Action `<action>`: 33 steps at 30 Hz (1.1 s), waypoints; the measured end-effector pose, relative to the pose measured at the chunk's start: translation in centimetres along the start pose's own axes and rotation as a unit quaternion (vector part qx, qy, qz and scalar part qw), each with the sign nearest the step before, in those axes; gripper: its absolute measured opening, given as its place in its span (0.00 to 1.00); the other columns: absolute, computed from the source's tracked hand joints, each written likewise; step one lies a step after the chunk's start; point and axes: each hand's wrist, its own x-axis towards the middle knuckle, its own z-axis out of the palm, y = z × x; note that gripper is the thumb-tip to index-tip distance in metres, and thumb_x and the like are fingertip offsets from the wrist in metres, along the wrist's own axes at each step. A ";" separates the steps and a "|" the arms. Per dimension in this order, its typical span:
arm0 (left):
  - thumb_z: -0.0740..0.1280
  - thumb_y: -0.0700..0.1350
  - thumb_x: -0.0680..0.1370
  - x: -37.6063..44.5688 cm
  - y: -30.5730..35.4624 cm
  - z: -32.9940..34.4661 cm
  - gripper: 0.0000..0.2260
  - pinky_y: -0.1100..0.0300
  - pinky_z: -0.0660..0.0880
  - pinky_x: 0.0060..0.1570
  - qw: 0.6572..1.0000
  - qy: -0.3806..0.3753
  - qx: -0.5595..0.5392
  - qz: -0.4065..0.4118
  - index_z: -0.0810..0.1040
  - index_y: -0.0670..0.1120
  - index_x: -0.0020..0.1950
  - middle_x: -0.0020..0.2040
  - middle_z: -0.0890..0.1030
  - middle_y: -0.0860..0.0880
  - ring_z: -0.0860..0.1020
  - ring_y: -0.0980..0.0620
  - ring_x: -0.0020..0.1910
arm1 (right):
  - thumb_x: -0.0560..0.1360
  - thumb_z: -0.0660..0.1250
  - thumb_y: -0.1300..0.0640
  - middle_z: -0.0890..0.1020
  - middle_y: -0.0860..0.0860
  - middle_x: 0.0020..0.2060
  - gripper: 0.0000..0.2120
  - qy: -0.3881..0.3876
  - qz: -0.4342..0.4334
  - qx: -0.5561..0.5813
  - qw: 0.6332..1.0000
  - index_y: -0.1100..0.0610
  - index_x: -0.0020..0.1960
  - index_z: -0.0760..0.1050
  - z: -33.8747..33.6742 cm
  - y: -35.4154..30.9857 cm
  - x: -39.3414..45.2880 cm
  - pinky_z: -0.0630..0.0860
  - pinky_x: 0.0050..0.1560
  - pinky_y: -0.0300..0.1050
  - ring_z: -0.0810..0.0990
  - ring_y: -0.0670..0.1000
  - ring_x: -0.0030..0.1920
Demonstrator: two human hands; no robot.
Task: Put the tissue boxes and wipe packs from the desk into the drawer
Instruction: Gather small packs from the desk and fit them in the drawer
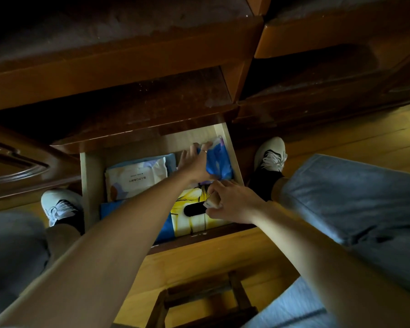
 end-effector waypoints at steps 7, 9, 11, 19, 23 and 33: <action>0.75 0.64 0.68 0.0 -0.3 -0.8 0.48 0.43 0.55 0.76 0.999 -0.003 0.034 0.000 0.54 0.54 0.81 0.78 0.59 0.43 0.58 0.40 0.77 | 0.72 0.65 0.34 0.76 0.48 0.58 0.27 0.019 0.006 0.035 0.999 0.45 0.66 0.66 -0.9 0.0 0.7 0.74 0.51 0.48 0.78 0.53 0.57; 0.72 0.63 0.73 -1.0 -1.2 -2.6 0.41 0.44 0.58 0.75 0.996 0.060 -0.058 -0.007 0.59 0.54 0.80 0.77 0.62 0.43 0.60 0.41 0.76 | 0.72 0.66 0.34 0.75 0.46 0.57 0.28 0.055 0.019 0.080 0.995 0.44 0.67 0.64 -1.6 0.0 0.9 0.74 0.49 0.46 0.78 0.50 0.54; 0.69 0.59 0.78 -3.2 -2.5 -3.8 0.29 0.49 0.67 0.69 0.971 0.166 -0.170 -0.038 0.68 0.51 0.76 0.71 0.71 0.44 0.68 0.44 0.71 | 0.71 0.69 0.34 0.75 0.45 0.59 0.32 0.114 0.030 0.101 0.988 0.44 0.68 0.63 -2.2 -0.2 1.1 0.72 0.51 0.44 0.75 0.46 0.55; 0.65 0.65 0.79 -12.0 -3.0 -4.2 0.29 0.48 0.76 0.65 0.705 -0.179 -0.685 -0.044 0.77 0.45 0.70 0.65 0.81 0.40 0.79 0.41 0.66 | 0.67 0.73 0.37 0.74 0.48 0.66 0.41 0.185 -0.061 0.072 0.978 0.45 0.74 0.60 -3.0 -4.9 2.4 0.74 0.62 0.52 0.71 0.51 0.66; 0.66 0.59 0.81 -13.9 -2.9 -3.6 0.28 0.49 0.74 0.67 0.604 -0.182 -0.775 -0.042 0.73 0.40 0.73 0.70 0.76 0.38 0.75 0.41 0.70 | 0.65 0.80 0.44 0.67 0.47 0.71 0.54 0.152 -0.106 0.094 0.978 0.41 0.80 0.50 -2.8 -7.2 2.3 0.70 0.67 0.49 0.63 0.44 0.71; 0.68 0.52 0.81 -17.7 -4.2 -3.7 0.18 0.44 0.71 0.70 0.558 -0.150 -0.816 -0.013 0.79 0.46 0.69 0.69 0.78 0.40 0.76 0.42 0.68 | 0.57 0.80 0.28 0.46 0.37 0.81 0.69 0.090 -0.129 0.122 0.980 0.37 0.81 0.35 -3.1 -8.5 0.4 0.61 0.73 0.47 0.52 0.42 0.80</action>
